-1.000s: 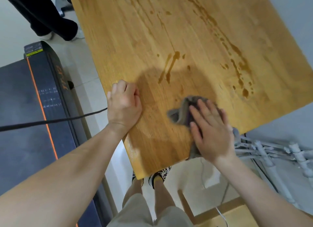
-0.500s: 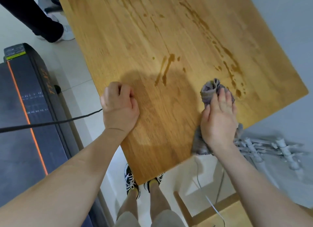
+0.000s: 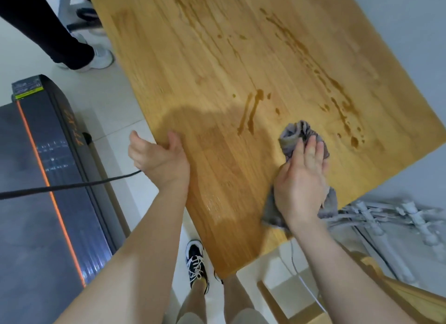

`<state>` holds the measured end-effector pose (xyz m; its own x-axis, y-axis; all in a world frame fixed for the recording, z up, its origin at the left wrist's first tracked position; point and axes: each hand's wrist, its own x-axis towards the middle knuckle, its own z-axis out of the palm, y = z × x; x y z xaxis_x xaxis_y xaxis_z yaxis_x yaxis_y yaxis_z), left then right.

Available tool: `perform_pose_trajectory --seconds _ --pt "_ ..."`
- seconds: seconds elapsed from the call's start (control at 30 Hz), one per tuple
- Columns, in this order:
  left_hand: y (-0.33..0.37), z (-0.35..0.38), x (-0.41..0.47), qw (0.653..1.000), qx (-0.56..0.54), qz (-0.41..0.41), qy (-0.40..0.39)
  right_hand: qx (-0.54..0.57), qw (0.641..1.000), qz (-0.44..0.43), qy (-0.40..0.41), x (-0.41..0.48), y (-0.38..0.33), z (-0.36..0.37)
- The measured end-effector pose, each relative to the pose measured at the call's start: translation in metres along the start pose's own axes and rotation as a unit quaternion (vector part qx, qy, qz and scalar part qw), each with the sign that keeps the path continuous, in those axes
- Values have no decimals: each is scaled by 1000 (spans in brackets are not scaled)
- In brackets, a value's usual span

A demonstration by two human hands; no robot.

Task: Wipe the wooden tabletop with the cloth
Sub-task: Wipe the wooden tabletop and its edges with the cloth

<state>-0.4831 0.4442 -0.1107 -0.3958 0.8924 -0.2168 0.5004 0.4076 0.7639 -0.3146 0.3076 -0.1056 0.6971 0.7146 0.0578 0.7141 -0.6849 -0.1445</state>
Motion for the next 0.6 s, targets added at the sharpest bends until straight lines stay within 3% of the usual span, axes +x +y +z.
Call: perform_pose_trajectory --seconds 0.13,0.23,0.3,0.37,0.43,0.5,0.6 --pt "1 2 0 997 59 -11 -52 36 972 -230 -43 -60 -74 12" --pt "3 6 1 995 83 3 -53 34 936 -342 -82 -50 -57 7" --pt "-2 7 3 994 89 20 -57 40 948 -313 -51 -24 -12 5" --pt "-5 9 4 994 89 28 -56 34 983 -178 -36 0 28 -5" --pt "-6 9 4 994 85 25 -56 -1 998 -56 -18 2 19 -9" --pt "-7 8 5 995 84 25 -53 -17 996 -91 -20 -18 -29 1" --pt "-8 8 7 995 86 30 -50 39 956 -284 -53 -54 -92 14"
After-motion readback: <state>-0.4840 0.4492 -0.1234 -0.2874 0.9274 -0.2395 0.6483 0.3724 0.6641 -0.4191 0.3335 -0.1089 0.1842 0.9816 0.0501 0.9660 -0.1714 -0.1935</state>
